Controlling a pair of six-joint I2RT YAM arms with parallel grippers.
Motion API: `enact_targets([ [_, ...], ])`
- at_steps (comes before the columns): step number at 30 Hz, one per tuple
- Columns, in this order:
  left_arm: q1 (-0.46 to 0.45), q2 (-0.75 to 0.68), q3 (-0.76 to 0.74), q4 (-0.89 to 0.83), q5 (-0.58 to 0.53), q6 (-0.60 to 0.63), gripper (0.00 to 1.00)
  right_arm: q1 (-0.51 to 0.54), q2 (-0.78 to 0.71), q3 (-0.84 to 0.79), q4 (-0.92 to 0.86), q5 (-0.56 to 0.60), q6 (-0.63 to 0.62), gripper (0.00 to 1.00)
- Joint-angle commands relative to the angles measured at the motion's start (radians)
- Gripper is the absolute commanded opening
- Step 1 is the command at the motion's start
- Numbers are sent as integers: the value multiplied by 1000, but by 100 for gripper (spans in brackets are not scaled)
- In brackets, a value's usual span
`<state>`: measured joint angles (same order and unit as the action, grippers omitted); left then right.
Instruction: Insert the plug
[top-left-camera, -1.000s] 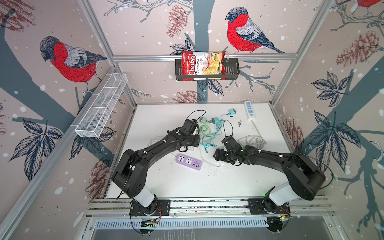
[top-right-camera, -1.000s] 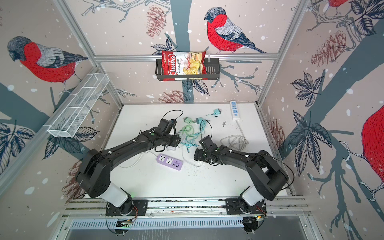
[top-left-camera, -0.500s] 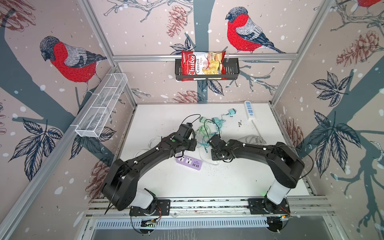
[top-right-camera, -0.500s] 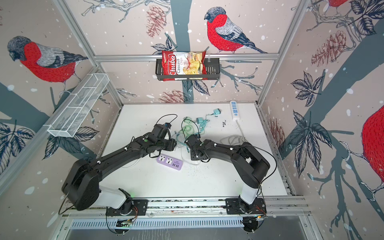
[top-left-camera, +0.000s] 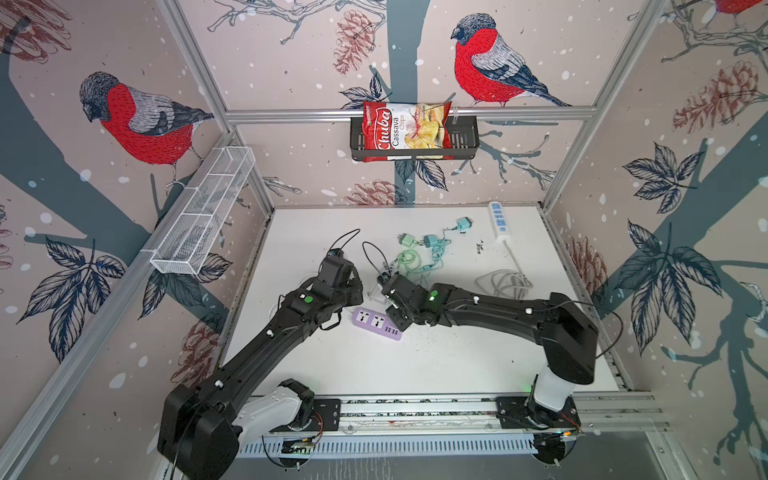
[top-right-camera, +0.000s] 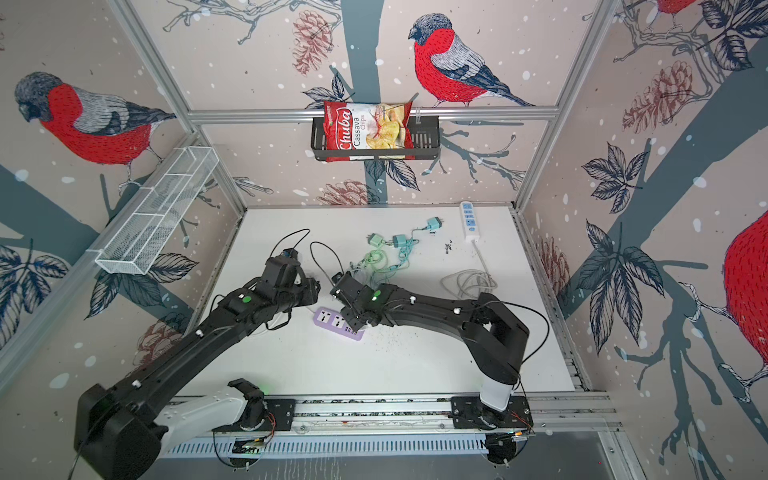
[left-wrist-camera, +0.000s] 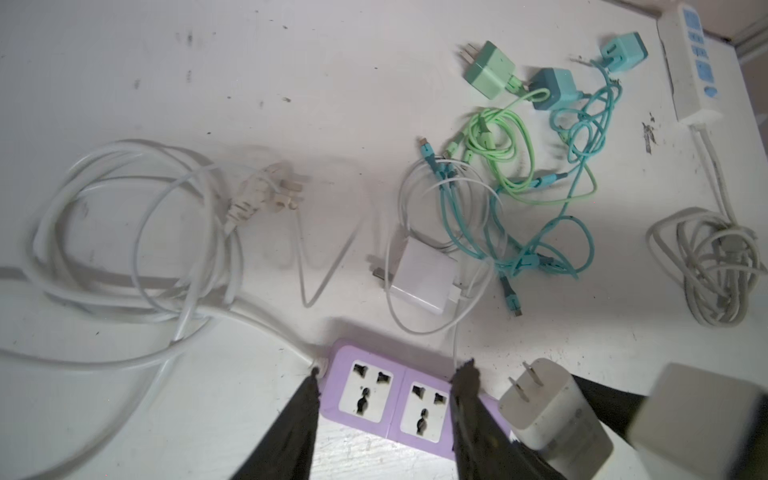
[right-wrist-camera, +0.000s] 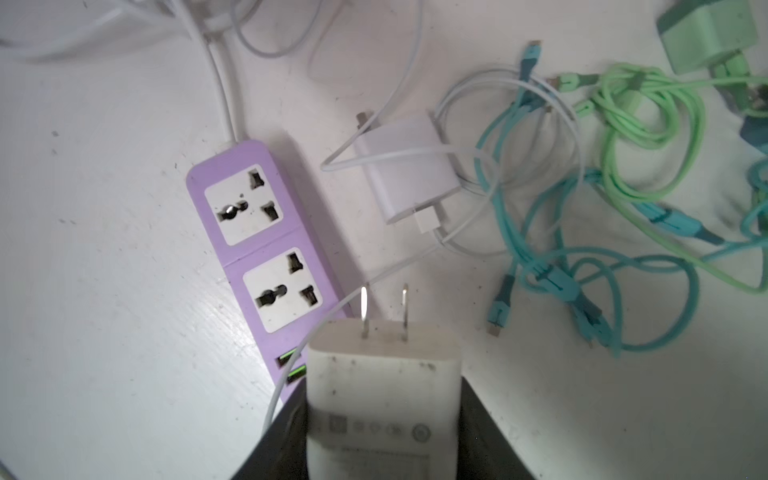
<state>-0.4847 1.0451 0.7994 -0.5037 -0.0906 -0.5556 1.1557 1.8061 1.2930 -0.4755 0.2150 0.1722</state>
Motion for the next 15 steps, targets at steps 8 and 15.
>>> enact_targets([
  [8,17,-102,-121,47,21,-106,52,62,141,107,-2,-60,-222,30],
  [15,17,-106,-163,112,66,-92,52,64,181,148,-8,-83,-264,44],
])
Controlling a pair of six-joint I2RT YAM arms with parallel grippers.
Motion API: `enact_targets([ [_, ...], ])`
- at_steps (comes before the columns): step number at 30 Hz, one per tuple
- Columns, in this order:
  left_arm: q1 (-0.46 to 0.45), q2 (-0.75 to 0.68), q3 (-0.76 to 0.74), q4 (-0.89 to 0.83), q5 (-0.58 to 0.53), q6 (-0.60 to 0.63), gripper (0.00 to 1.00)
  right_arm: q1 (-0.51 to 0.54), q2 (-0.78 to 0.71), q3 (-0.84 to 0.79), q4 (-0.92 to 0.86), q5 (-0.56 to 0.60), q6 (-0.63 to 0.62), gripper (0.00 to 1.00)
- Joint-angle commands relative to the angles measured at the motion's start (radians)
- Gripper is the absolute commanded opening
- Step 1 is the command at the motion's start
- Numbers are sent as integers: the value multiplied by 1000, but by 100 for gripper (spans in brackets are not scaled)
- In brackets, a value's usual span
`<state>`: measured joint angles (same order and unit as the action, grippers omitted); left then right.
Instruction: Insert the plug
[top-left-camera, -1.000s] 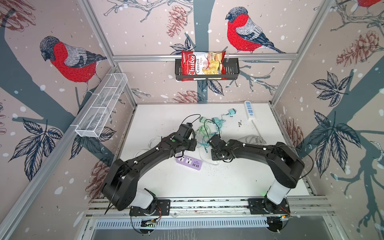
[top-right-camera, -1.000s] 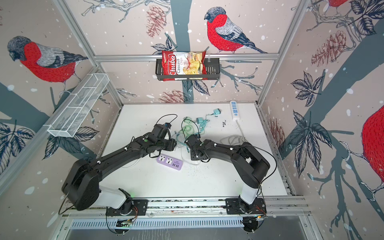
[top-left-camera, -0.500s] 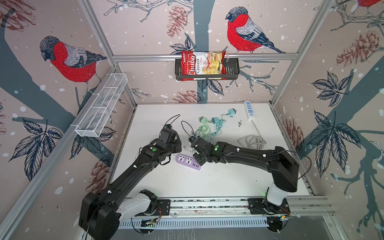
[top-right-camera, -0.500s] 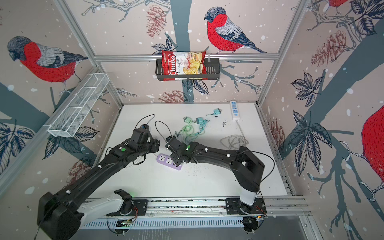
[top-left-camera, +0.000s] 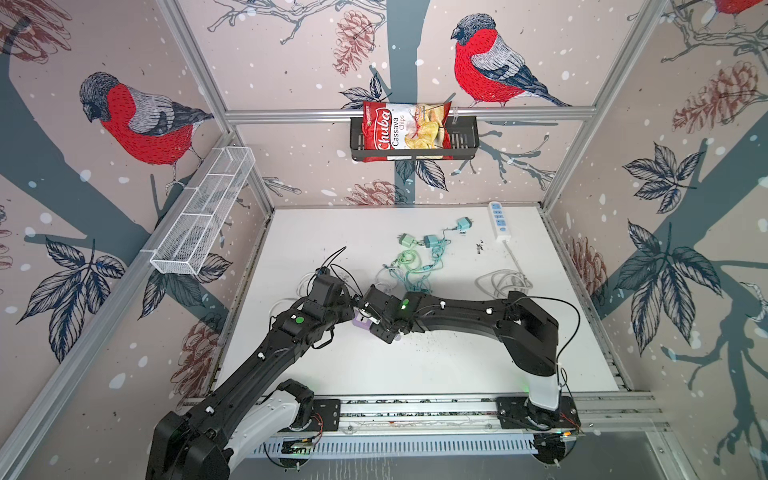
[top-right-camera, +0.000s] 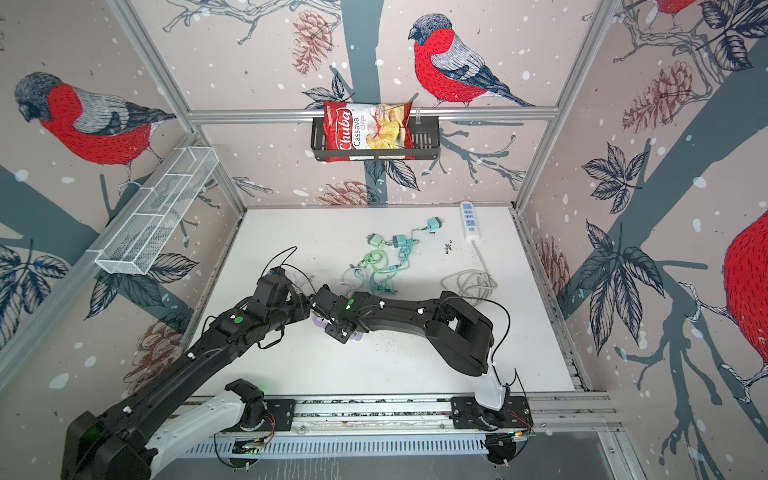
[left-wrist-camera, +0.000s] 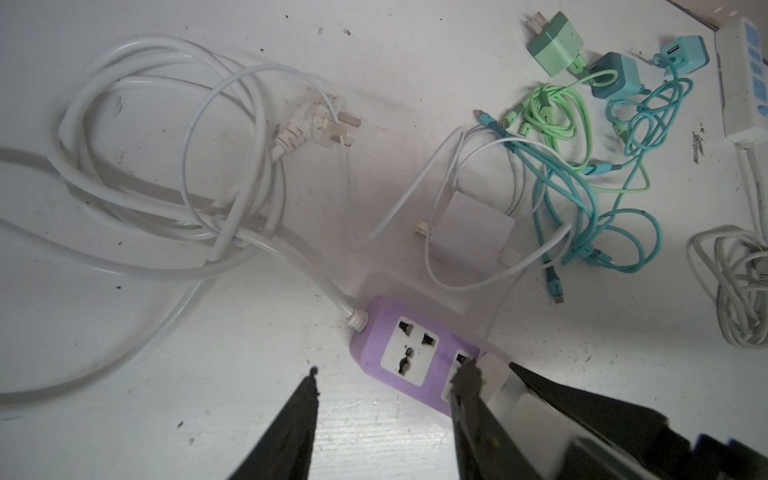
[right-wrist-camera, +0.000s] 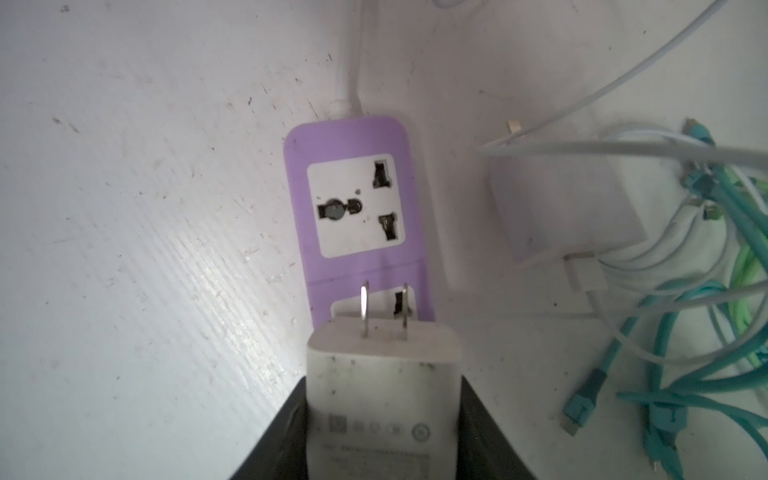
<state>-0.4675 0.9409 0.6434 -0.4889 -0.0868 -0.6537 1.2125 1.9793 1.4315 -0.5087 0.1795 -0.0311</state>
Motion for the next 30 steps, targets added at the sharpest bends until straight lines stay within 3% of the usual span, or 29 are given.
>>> enact_targets([
  [1,1,-2,-9,100,64,11,52,7,2,4,28,-52,-62,48],
  [9,1,24,-42,188,177,29,53,3,-47,-43,62,-74,-67,75],
  [15,0,39,-49,241,234,48,53,0,-81,-64,73,-81,-61,79],
  [22,1,49,-85,364,308,178,55,-30,-229,-187,144,-151,-43,82],
  [30,-2,189,-62,442,406,150,54,-73,-344,-303,196,-170,2,82],
])
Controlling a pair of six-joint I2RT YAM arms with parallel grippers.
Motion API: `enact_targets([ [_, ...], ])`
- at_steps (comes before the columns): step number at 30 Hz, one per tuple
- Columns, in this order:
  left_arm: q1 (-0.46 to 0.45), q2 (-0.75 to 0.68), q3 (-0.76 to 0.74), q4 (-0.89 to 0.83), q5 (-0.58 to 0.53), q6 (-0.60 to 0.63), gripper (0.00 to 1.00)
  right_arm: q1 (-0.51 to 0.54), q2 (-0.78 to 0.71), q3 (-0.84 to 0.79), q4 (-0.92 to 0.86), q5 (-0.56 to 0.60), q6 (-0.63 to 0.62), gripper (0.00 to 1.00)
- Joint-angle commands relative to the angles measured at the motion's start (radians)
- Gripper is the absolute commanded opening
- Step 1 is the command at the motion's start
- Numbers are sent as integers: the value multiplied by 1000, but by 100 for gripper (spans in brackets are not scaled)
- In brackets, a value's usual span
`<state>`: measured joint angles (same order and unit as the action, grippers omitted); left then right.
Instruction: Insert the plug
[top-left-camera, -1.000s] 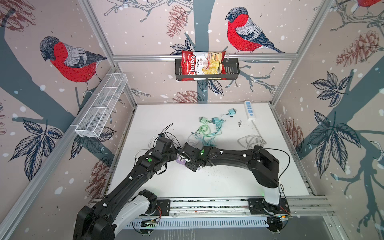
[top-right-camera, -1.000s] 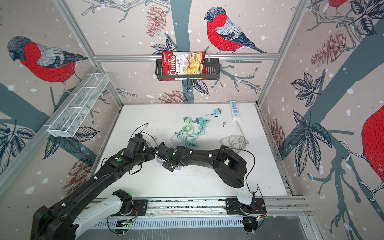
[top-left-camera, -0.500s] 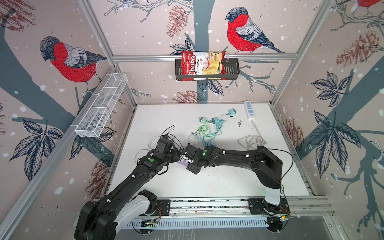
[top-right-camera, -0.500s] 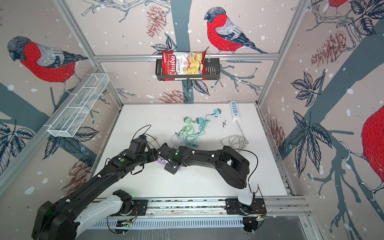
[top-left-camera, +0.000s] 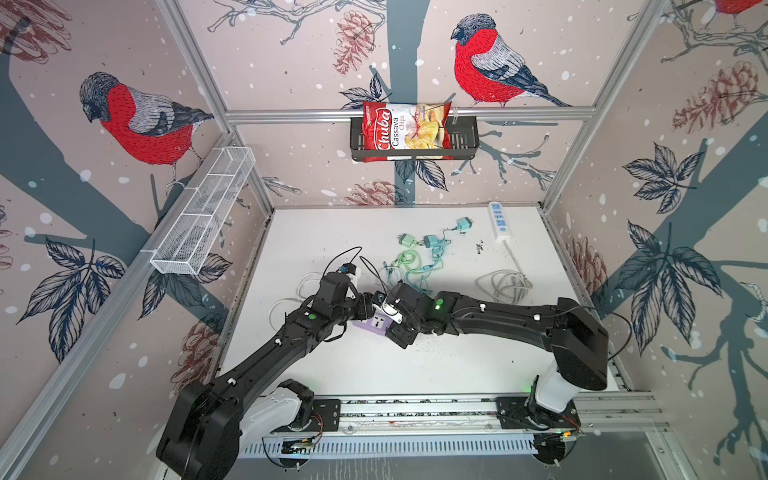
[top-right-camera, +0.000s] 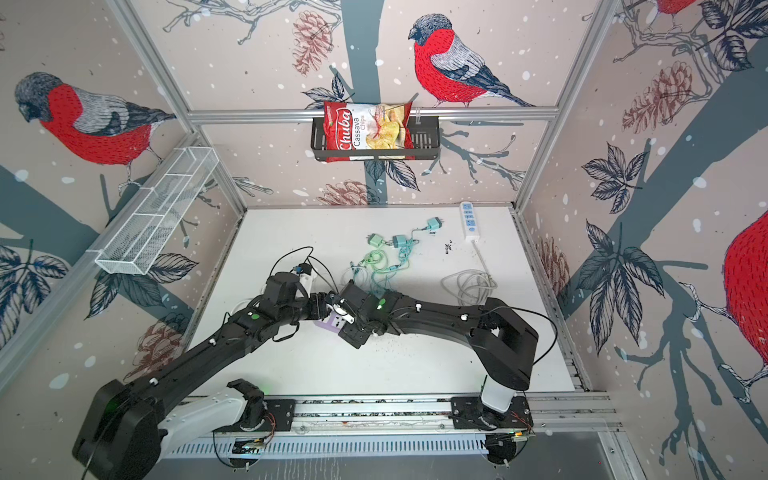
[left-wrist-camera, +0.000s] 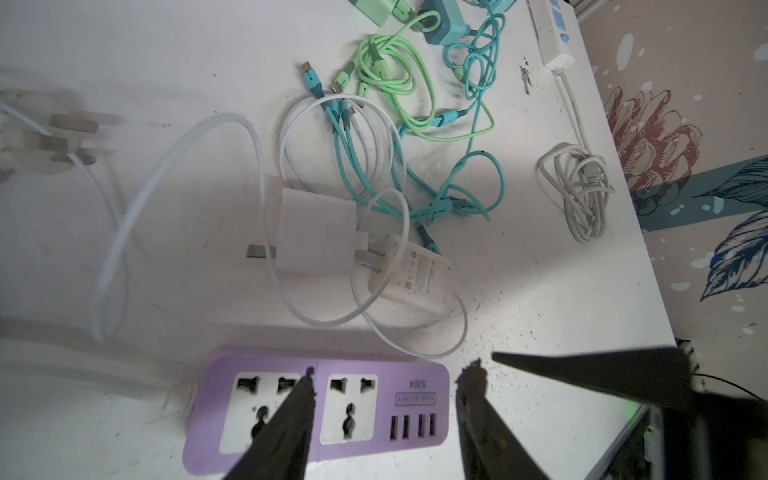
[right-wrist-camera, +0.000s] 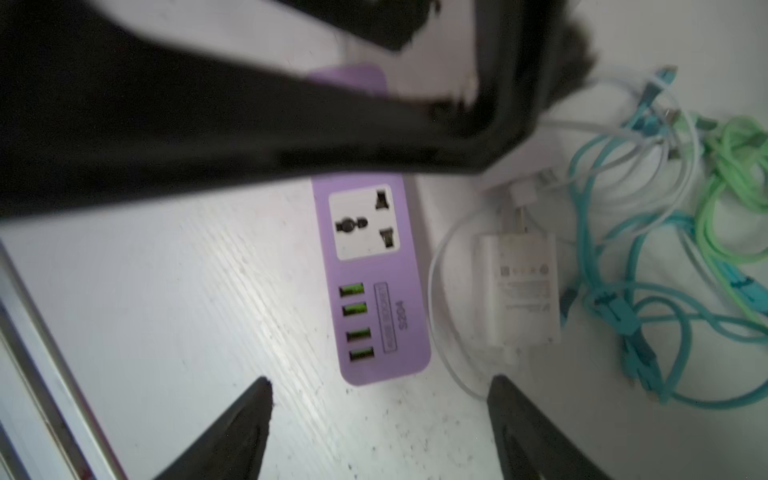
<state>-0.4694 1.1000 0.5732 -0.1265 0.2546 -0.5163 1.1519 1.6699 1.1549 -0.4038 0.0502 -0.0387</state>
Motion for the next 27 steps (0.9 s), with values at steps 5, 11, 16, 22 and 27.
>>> enact_targets([
  [5,-56,95,48,99,99,59,51,-105,-148,-140,120,-16,76,81],
  [11,-118,259,201,-31,78,196,51,-289,-319,-261,134,-29,227,85],
  [16,-119,461,379,-204,33,189,50,-383,-412,-348,142,-89,314,86],
  [22,-128,614,458,-235,23,177,48,-421,-471,-400,145,-90,362,86],
  [27,-127,631,471,-223,27,159,50,-427,-462,-406,148,-84,369,87],
])
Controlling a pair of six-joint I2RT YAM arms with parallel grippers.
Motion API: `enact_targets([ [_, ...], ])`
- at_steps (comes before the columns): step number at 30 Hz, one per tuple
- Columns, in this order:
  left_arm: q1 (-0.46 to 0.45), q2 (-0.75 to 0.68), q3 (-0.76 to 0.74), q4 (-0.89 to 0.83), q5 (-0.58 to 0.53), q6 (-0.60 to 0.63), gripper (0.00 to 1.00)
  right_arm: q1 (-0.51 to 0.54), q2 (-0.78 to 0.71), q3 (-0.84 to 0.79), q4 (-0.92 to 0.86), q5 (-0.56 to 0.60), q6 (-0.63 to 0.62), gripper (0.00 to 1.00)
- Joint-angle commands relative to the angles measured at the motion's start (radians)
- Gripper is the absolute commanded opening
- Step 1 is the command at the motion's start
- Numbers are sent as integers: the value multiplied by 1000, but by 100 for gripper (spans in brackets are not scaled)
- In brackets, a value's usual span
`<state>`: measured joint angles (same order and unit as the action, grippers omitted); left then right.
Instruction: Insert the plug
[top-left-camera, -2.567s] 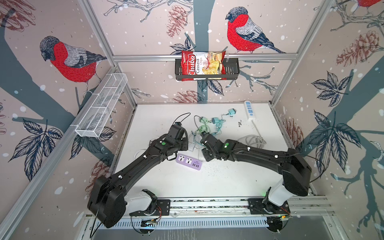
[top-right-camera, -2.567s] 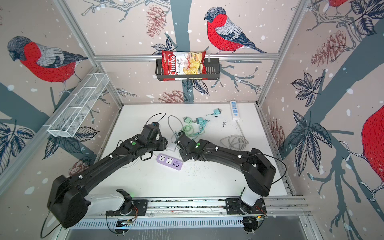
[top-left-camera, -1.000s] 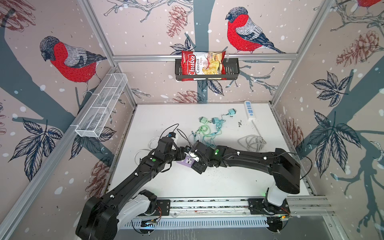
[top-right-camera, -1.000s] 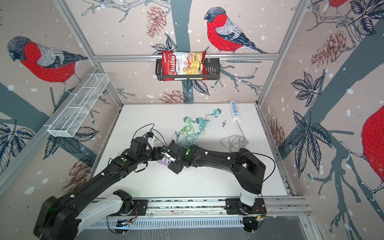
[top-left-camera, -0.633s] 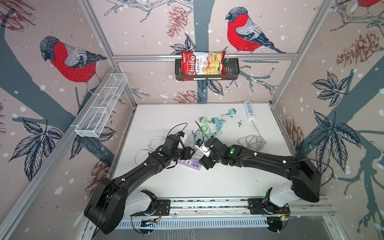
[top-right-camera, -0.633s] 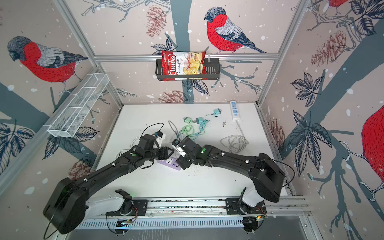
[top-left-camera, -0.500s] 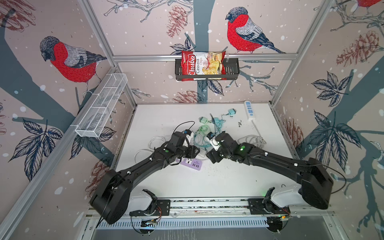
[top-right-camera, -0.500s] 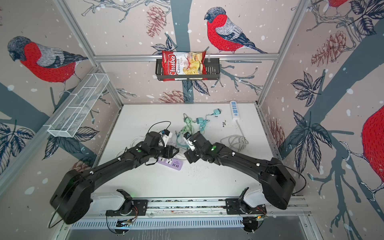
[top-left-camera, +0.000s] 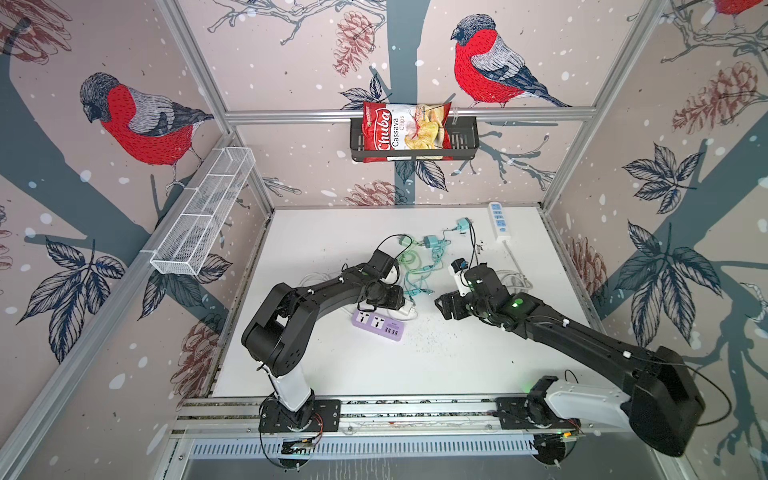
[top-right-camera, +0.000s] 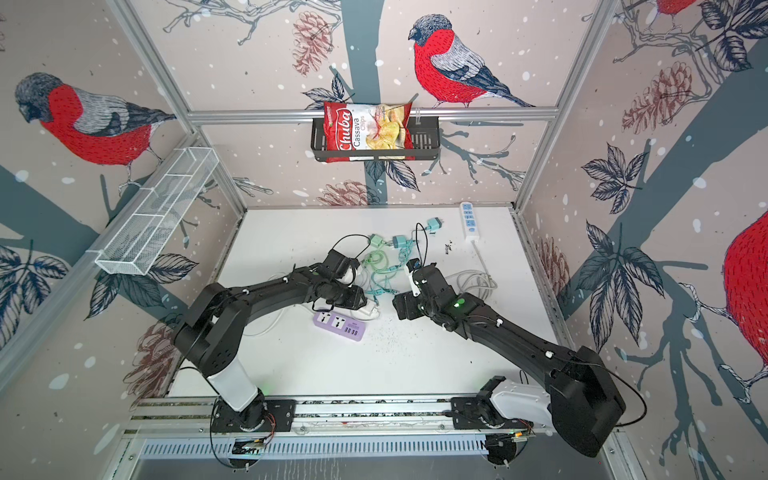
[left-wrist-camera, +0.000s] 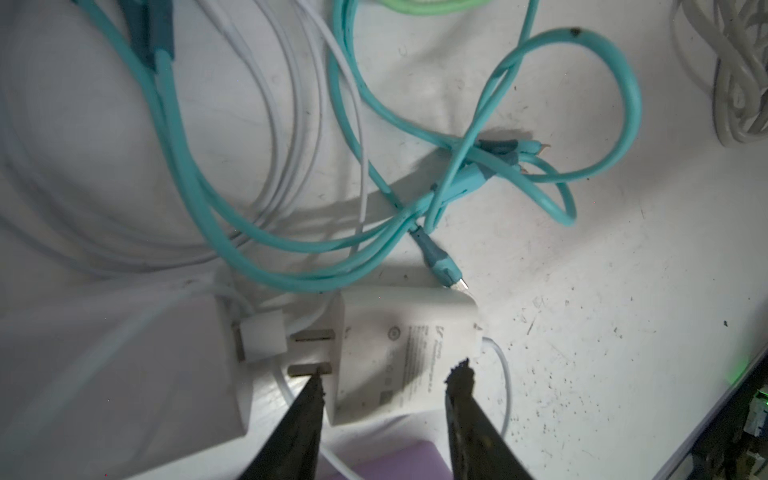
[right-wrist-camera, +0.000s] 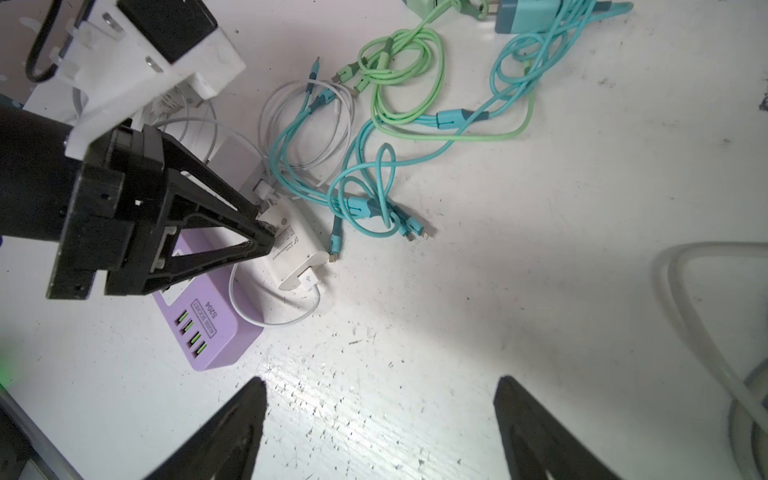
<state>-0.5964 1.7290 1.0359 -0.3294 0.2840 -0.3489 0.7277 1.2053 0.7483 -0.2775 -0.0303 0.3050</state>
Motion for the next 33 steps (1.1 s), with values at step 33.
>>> enact_targets([
  [33,-5,76,-63,62,31,-101,19,-43,-50,-49,57,-22,61,89],
])
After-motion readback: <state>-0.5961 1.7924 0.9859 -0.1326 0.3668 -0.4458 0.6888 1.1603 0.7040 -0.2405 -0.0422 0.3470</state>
